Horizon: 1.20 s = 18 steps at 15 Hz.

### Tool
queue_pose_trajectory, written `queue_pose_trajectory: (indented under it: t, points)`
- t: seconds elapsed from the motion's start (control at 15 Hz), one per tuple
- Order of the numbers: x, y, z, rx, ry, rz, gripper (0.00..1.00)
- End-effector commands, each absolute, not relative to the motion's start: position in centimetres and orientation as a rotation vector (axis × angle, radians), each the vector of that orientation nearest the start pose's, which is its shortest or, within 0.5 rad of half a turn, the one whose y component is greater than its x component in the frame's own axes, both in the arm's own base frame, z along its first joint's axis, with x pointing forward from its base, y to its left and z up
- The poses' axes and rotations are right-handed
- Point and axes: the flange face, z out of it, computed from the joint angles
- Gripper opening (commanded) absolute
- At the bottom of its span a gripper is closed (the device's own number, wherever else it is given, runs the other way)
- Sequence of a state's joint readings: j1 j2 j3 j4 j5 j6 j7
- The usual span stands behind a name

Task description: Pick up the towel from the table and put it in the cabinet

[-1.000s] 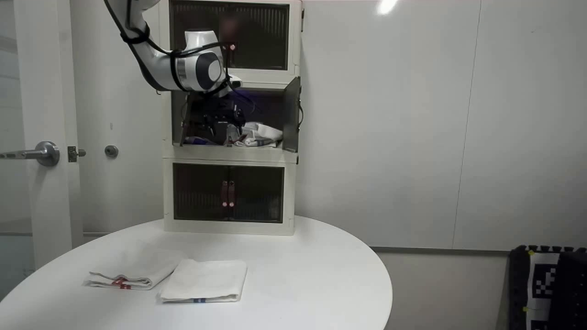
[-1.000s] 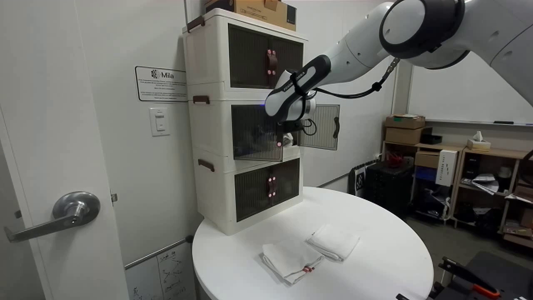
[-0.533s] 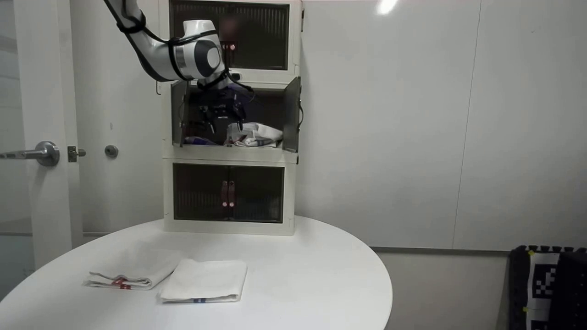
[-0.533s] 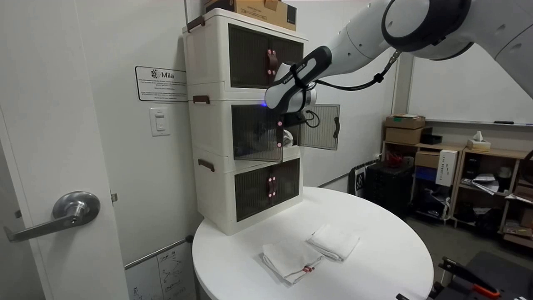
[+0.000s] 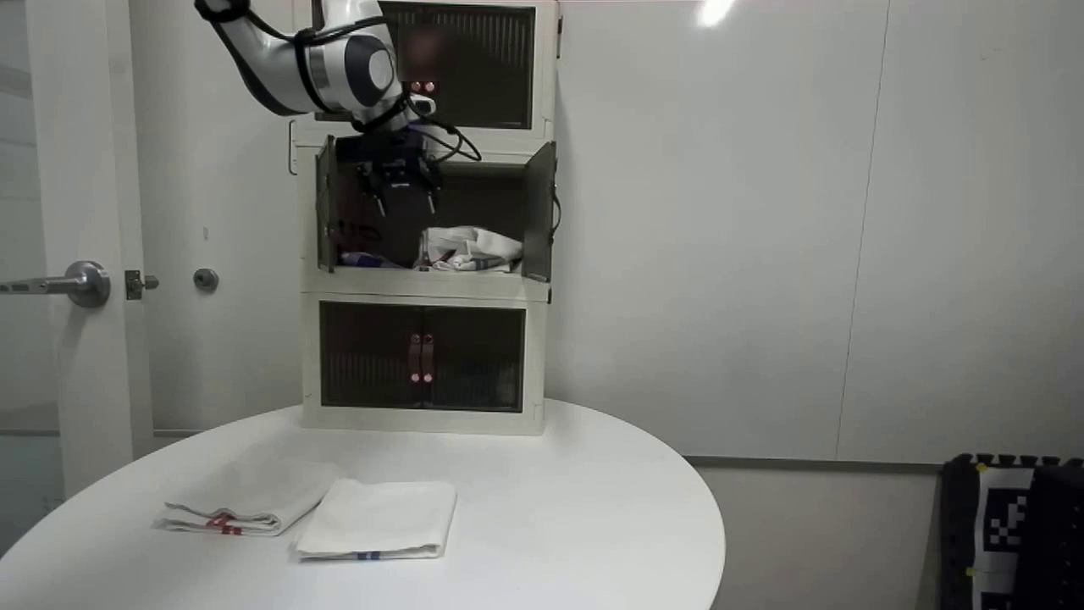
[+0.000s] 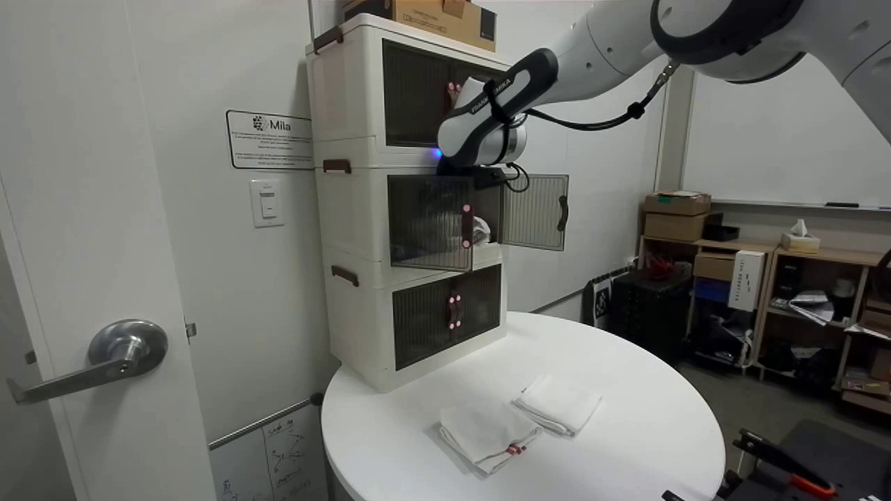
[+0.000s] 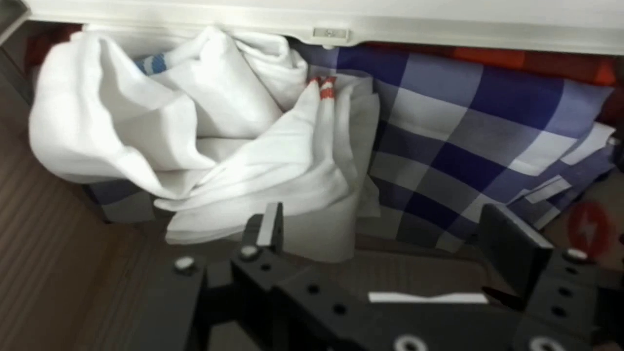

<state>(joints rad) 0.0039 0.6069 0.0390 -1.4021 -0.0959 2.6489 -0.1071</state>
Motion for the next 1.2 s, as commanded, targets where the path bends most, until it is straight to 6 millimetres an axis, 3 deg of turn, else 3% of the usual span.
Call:
queue_pose_trajectory:
  t: [0.0,0.27,0.47,0.8,1.13]
  points:
    - [74.7,3.3,44.5,-3.007,-0.485,-0.777,1.0]
    - [73.0,2.0,45.0,-2.971,-0.557,-0.464,1.0]
    - [71.5,0.3,44.8,-2.986,-0.473,-0.219,1.0]
    - [69.0,-1.6,44.8,-3.021,-0.139,-0.009,1.0]
    - [66.0,-3.6,42.7,-3.084,0.164,0.046,1.0]
